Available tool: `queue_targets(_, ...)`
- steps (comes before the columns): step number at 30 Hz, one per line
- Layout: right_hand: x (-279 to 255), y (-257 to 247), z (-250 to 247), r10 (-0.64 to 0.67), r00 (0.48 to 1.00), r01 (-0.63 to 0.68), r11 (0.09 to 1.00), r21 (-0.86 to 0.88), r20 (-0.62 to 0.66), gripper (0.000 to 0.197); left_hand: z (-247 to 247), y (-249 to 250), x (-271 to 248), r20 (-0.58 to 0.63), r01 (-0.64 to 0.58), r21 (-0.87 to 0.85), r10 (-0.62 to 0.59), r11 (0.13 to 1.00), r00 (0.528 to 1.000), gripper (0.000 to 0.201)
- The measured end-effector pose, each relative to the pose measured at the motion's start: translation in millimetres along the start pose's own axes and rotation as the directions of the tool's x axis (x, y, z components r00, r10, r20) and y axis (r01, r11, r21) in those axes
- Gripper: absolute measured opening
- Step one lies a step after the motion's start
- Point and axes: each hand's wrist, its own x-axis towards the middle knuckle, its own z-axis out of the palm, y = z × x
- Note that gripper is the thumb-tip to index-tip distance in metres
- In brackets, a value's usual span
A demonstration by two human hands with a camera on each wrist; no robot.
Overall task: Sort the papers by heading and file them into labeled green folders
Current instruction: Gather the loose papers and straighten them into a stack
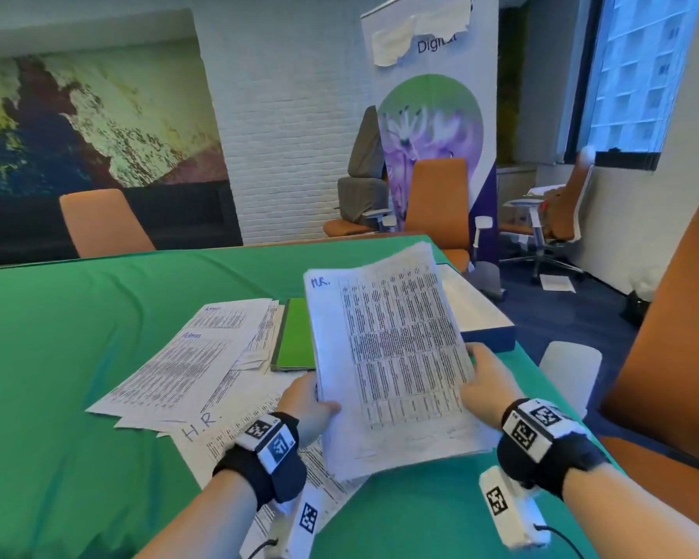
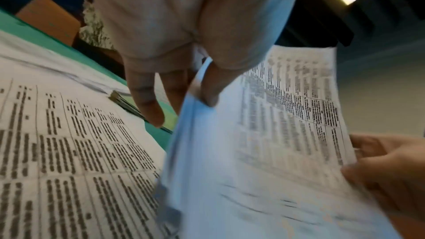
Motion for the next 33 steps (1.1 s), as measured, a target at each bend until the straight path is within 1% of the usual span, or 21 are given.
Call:
queue_targets(1,-1.8,0.6,-6.1,0.002,1.0,-0.001,0.999,-0.033,0.03,0.024,-0.3,0.8,-1.5,0.057,-0.005,0.038,0.003,0.999,0.998,0.03)
queue_targets(2,-2.8,3.9,-8.2,0.031,0.995,-0.023,0.996,-0.088,0.093,0.016,1.1,1.0,-2.8,0.115,-0.011,0.112,-0.002,0.994,0.993,0.027)
queue_targets(3,-5.4,7.0,-6.0,0.087,0.983,-0.06,0.984,-0.167,0.163,0.012,3.6,0.4,-3.8,0.176,-0.022,0.215,-0.016,0.976,0.984,0.027)
queue_targets(5,-13.1,18.3,8.9,0.206,0.941,-0.096,0.923,-0.373,0.269,0.015,10.8,-3.5,-5.0,0.293,-0.068,0.418,-0.063,0.906,0.954,0.03)
queue_targets(6,-15.2,23.7,17.2,0.249,0.925,-0.096,0.883,-0.46,0.285,0.019,14.3,-5.2,-5.2,0.331,-0.086,0.48,-0.09,0.873,0.939,0.032)
queue_targets(8,-19.2,23.4,26.5,0.274,0.926,-0.089,0.826,-0.557,0.259,0.03,17.8,-7.9,-5.4,0.357,-0.094,0.538,-0.125,0.838,0.926,0.035)
queue_targets(10,-20.0,12.5,27.6,0.237,0.95,-0.067,0.792,-0.606,0.205,0.053,12.3,-11.4,-4.9,0.298,-0.037,0.554,-0.156,0.832,0.942,0.043)
queue_targets(12,-18.9,-6.9,29.1,0.146,0.974,0.006,0.75,-0.662,0.175,0.076,-1.3,-17.3,-3.1,0.166,0.061,0.54,-0.177,0.84,0.97,0.053)
queue_targets(13,-17.2,-17.9,31.4,0.088,0.981,0.054,0.727,-0.684,0.171,0.083,-10.1,-22.3,-2.1,0.103,0.1,0.526,-0.179,0.845,0.978,0.052)
queue_targets(14,-15.1,-28.2,34.6,0.023,0.982,0.114,0.714,-0.691,0.186,0.085,-19.7,-29.1,-1.7,0.058,0.13,0.533,-0.189,0.836,0.98,0.049)
queue_targets(16,-8.1,-43.9,47.2,-0.074,0.95,0.263,0.71,-0.653,0.303,0.076,-36.3,-46.8,-3.0,0.037,0.184,0.601,-0.257,0.778,0.966,0.043)
queue_targets(17,-6.1,-50.3,55.6,-0.082,0.92,0.316,0.734,-0.6,0.384,0.069,-42.1,-56.3,-4.0,0.058,0.191,0.64,-0.295,0.744,0.954,0.044)
queue_targets(19,-6.7,-60.1,75.0,-0.061,0.85,0.364,0.786,-0.5,0.523,0.057,-48.9,-68.1,-7.5,0.1,0.162,0.686,-0.313,0.709,0.944,0.052)
queue_targets(20,-6.0,-61.6,85.4,-0.044,0.816,0.385,0.785,-0.485,0.576,0.054,-50.8,-70.9,-7.7,0.108,0.143,0.702,-0.304,0.698,0.947,0.058)
queue_targets(22,-3.6,-63.5,101.6,-0.006,0.775,0.444,0.717,-0.537,0.633,0.055,-54.9,-73.2,-6.2,0.119,0.108,0.723,-0.277,0.683,0.954,0.063)
queue_targets(24,3.2,-65.7,109.5,0.016,0.771,0.481,0.641,-0.598,0.637,0.06,-62.4,-77.1,-2.0,0.098,0.133,0.709,-0.283,0.693,0.954,0.064)
queue_targets(27,15.8,-78.1,114.5,0.062,0.749,0.53,0.542,-0.653,0.66,0.061,-77.0,-86.9,5.0,0.04,0.225,0.693,-0.349,0.685,0.936,0.072)
queue_targets(29,28.5,-90.4,121.1,0.032,0.764,0.549,0.491,-0.676,0.644,0.059,-87.1,-92.3,13.0,0.031,0.243,0.707,-0.372,0.664,0.928,0.068)
queue_targets(30,35.3,-96.4,125.7,-0.004,0.78,0.546,0.492,-0.678,0.625,0.057,-92.8,-95.6,17.9,0.032,0.244,0.696,-0.369,0.675,0.929,0.065)
queue_targets(31,42.0,-101.7,131.4,-0.047,0.788,0.546,0.516,-0.66,0.614,0.055,-98.5,-99.0,22.6,0.023,0.256,0.665,-0.362,0.702,0.932,0.062)
queue_targets(33,53.8,-111.0,143.9,-0.13,0.763,0.572,0.592,-0.567,0.633,0.047,-111.0,-110.2,34.2,-0.046,0.296,0.587,-0.334,0.754,0.942,0.06)
